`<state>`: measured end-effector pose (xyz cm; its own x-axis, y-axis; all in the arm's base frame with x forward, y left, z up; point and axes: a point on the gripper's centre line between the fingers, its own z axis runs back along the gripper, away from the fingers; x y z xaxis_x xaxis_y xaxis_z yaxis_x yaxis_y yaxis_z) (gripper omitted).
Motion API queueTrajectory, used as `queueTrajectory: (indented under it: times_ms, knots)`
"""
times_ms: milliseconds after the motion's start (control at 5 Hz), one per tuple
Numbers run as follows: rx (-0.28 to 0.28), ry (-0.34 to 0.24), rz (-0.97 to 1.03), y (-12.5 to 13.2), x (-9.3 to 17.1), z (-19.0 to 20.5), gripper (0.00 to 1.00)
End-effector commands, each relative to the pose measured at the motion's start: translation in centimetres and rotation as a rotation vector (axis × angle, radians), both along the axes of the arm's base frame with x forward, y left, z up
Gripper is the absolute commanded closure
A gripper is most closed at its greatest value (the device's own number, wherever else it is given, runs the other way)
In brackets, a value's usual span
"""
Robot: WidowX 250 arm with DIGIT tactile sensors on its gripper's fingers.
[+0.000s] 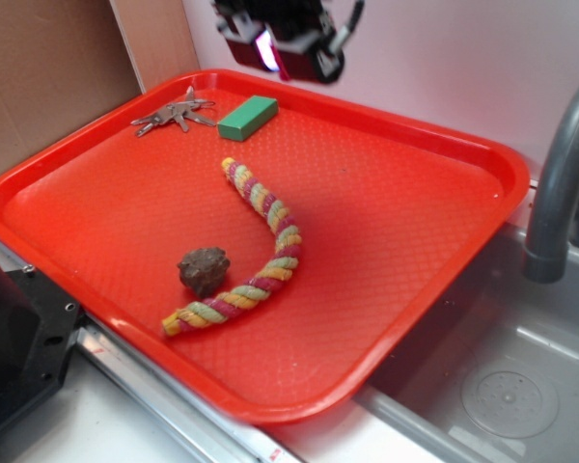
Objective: Grab the red paper.
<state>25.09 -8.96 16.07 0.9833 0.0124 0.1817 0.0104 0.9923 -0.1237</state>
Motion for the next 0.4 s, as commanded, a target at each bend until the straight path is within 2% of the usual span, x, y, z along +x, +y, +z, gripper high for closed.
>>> queueTrajectory:
  times_ms: [0,200]
  knots:
    - [0.061,0.169,-0.08,-3.1,0.4,6.2,1.0]
    - [0.089,0.223,-0.062,-3.6,0.8,5.0,1.0]
